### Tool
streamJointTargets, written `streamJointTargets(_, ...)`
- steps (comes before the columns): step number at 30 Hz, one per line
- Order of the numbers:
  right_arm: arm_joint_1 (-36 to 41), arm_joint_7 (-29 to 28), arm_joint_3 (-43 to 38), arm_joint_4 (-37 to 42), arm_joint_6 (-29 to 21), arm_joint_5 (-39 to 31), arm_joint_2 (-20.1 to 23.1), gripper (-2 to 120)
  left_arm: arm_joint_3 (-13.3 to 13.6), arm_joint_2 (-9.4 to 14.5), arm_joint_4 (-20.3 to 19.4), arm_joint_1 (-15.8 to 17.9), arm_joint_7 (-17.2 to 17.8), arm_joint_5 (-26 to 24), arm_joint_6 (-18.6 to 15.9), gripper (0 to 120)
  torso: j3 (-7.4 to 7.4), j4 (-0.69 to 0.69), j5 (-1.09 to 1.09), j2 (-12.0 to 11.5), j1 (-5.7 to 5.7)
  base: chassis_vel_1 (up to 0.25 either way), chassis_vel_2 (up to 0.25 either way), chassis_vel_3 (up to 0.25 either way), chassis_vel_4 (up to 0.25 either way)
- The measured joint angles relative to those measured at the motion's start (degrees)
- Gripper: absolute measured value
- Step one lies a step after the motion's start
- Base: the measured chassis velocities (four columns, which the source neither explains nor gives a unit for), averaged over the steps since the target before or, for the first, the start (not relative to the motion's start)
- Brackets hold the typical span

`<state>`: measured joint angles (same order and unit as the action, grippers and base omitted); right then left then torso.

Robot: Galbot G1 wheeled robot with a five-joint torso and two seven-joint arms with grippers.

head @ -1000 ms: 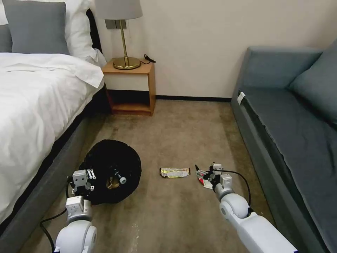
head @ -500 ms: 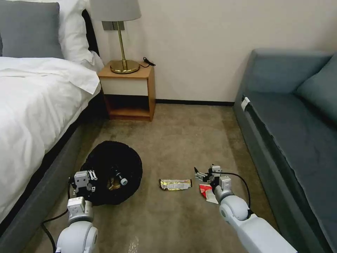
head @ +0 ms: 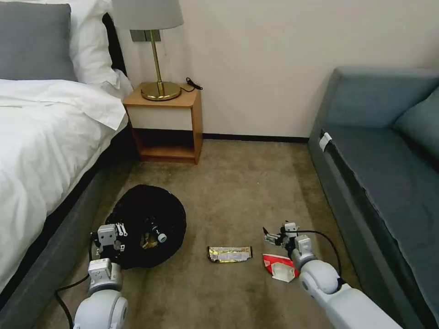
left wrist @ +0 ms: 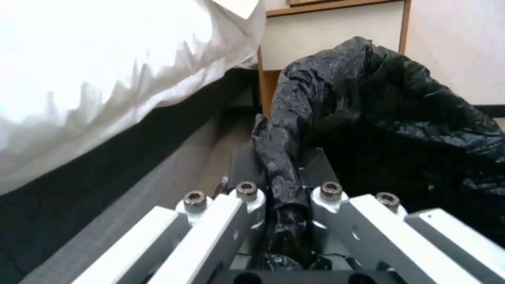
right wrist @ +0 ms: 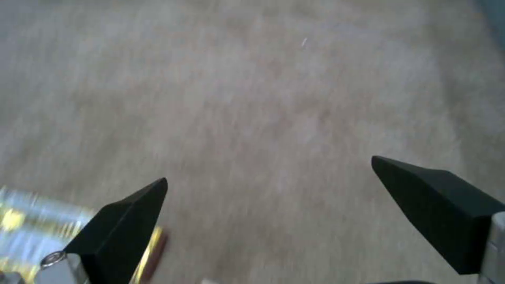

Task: Pick up the trash bin, then pick up the garbage on the floor and place it into the trash bin.

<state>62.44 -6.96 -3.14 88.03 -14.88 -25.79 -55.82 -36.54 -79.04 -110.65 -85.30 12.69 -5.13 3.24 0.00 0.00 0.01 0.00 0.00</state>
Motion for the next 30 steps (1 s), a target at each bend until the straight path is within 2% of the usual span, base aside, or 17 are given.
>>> streamJointTargets(2, 0.17, 2.9, -0.01, 1.68, -4.27, 0.44, 0.95, 100, 0.26, -0.24, 0.0, 0.32, 0.04, -0.04, -0.05, 4, -0.01, -0.01, -0.01, 0.0, 0.0, 0.0, 0.0, 0.0, 0.0)
streamJointTargets(3, 0.17, 2.9, -0.01, 1.68, -4.27, 0.44, 0.95, 100, 0.26, -0.24, 0.0, 0.32, 0.04, -0.04, -0.05, 4, -0.01, -0.01, -0.01, 0.0, 0.0, 0.0, 0.0, 0.0, 0.0)
streamJointTargets(4, 0.3, 5.53, 0.0, 3.06, -7.65, 1.29, 1.56, 100, 0.52, -0.38, 0.01, 0.46, 0.1, -0.05, -0.06, 4, -0.01, -0.01, 0.0, 0.0, 0.0, 0.0, 0.0, 0.0, 0.0)
streamJointTargets(6, 0.38, 8.5, -0.01, 4.21, -10.42, 2.61, 2.13, 100, 0.75, -0.42, 0.17, 0.49, 0.14, -0.05, -0.06, 4, -0.01, 0.0, -0.01, 0.0, 0.0, 0.0, 0.0, 0.0, 0.0)
streamJointTargets(12, 0.88, 15.36, 0.47, 5.5, -16.05, 7.45, 3.44, 100, 0.73, 0.03, 0.81, 0.49, 0.16, -0.21, 0.1, 4, -0.01, 0.0, -0.01, 0.0, 0.0, 0.0, 0.0, 0.0, 0.0)
streamJointTargets(18, 1.01, 16.86, 2.04, 2.51, -17.52, 11.43, 3.53, 100, 0.67, 0.39, 1.67, 0.74, 0.15, -0.36, 0.33, 4, 0.0, 0.0, -0.01, 0.0, 0.0, 0.0, 0.0, 0.0, 0.0)
streamJointTargets(26, -1.59, 17.16, 4.22, -4.35, -16.63, 12.94, 1.92, 99, 2.11, -0.04, 2.2, 0.89, 0.12, -0.08, 0.38, 4, 0.0, 0.0, -0.01, 0.0, 0.0, 0.0, 0.0, 0.0, 0.0)
streamJointTargets(29, -2.9, 17.58, 4.51, -6.77, -16.0, 13.35, 1.35, 92, 2.46, -0.16, 2.5, 1.03, 0.11, 0.15, 0.38, 4, 0.0, 0.0, -0.01, 0.0, 0.0, 0.0, 0.0, 0.0, 0.0)
streamJointTargets(30, -3.31, 17.98, 4.51, -7.67, -15.59, 13.69, 1.2, 85, 2.5, -0.19, 2.66, 1.13, 0.11, 0.22, 0.38, 4, 0.0, 0.0, -0.01, 0.0, 0.0, 0.0, 0.0, 0.0, 0.0)
